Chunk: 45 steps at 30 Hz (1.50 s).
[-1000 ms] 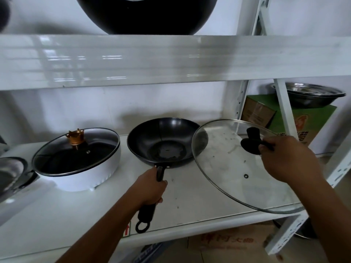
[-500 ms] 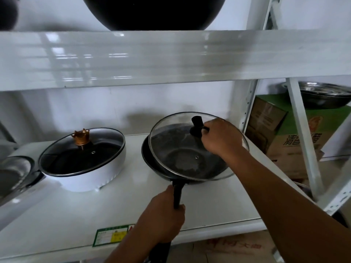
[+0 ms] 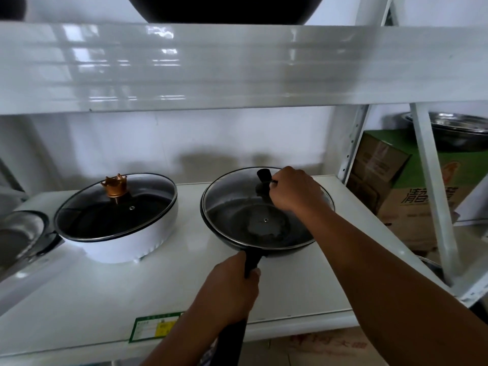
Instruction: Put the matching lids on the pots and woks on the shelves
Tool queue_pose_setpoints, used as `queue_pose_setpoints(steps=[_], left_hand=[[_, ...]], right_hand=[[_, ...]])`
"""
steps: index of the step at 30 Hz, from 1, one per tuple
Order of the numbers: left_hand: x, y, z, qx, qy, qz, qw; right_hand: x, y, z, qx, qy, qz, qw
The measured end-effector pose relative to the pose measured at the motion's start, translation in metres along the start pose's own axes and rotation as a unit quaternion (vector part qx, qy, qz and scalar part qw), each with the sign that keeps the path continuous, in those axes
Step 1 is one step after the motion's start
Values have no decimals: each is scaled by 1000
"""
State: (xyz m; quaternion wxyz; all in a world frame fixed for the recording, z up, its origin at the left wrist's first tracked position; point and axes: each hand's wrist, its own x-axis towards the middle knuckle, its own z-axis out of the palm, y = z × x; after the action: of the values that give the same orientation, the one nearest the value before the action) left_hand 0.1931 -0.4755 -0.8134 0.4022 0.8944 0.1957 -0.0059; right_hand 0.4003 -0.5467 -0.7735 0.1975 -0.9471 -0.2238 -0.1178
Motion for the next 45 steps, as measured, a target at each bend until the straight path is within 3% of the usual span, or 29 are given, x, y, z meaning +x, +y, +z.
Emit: queue_pose_setpoints(steps=[24,37,45], left_hand=[[5,-3,2,-1,2,8,1000],[2,-2,1,0,12,21,1000],[-11,11,-23,72,21,70,995]], right_hand=[[10,-2,1,9,-50,-8,999],[-2,-7,-3,-5,-30,-16,999],[-40,-20,-21,-94,-8,-27,995]])
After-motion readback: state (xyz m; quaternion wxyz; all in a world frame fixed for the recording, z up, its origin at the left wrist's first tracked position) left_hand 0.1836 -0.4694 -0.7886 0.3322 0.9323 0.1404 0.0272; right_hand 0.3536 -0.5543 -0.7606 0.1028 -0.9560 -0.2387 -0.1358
